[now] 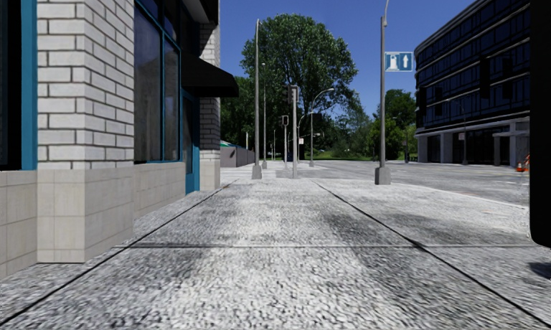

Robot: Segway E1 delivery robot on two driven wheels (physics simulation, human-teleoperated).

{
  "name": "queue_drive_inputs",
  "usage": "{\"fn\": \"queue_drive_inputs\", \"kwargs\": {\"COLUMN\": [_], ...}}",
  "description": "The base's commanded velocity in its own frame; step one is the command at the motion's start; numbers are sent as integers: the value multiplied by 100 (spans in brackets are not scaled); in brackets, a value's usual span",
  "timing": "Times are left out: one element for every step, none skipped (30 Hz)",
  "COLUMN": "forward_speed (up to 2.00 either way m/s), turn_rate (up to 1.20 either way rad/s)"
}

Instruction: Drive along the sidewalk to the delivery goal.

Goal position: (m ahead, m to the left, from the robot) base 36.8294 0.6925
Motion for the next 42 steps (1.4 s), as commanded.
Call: {"fn": "queue_drive_inputs", "kwargs": {"forward_speed": [200, 200, 200, 200, 200, 200, 200, 200, 200, 200, 200, 200, 200, 200, 200, 200, 200, 200, 200, 200, 200, 200, 200, 200, 200, 200, 200, 200, 200, 200, 200, 200, 200, 200, 200, 200, 200, 200, 200, 200, 200, 200], "turn_rate": [0, 0, 0, 0, 0, 0, 0, 0, 0, 0, 0, 0, 0, 0, 0, 0, 0, 0, 0, 0, 0, 0, 0, 0, 0, 0, 0, 0, 0, 0, 0, 0, 0, 0, 0, 0, 0, 0, 0, 0, 0, 0]}}
